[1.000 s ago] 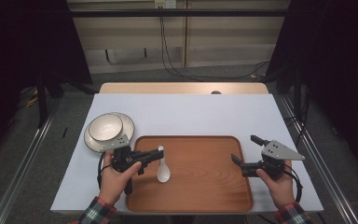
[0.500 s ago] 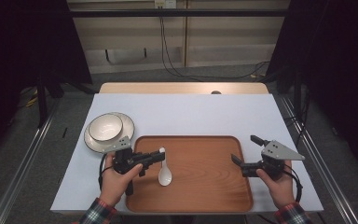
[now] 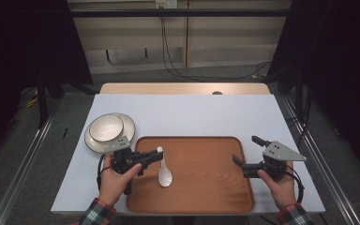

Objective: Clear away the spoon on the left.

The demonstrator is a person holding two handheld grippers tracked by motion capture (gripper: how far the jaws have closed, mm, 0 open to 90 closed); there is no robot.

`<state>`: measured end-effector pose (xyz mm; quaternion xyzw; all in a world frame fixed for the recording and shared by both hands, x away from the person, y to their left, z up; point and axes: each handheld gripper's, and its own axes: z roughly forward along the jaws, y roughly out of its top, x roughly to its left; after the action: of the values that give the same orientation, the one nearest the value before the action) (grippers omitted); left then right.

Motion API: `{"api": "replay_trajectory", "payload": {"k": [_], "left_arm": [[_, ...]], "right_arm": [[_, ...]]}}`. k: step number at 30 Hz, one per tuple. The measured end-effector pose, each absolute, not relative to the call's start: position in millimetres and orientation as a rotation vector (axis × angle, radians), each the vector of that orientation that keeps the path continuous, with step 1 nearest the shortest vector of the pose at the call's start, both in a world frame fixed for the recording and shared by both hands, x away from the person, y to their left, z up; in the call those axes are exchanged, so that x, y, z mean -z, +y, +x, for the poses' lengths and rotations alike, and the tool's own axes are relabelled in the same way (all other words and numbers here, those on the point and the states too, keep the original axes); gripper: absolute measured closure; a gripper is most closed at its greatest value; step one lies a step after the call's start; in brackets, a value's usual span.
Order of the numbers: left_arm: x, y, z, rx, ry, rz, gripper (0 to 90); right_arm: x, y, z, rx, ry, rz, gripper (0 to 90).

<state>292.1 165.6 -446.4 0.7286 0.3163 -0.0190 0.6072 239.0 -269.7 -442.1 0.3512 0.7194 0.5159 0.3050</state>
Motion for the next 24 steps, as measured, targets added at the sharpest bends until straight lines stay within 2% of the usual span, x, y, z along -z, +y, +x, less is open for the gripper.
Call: {"api": "replay_trajectory", "payload": {"k": [24], "left_arm": [[458,170,301,-0.021,0.760,1.730,74.8]], "right_arm": [[442,-269,239,-1.364,1.900,0.932,3.4]]}}
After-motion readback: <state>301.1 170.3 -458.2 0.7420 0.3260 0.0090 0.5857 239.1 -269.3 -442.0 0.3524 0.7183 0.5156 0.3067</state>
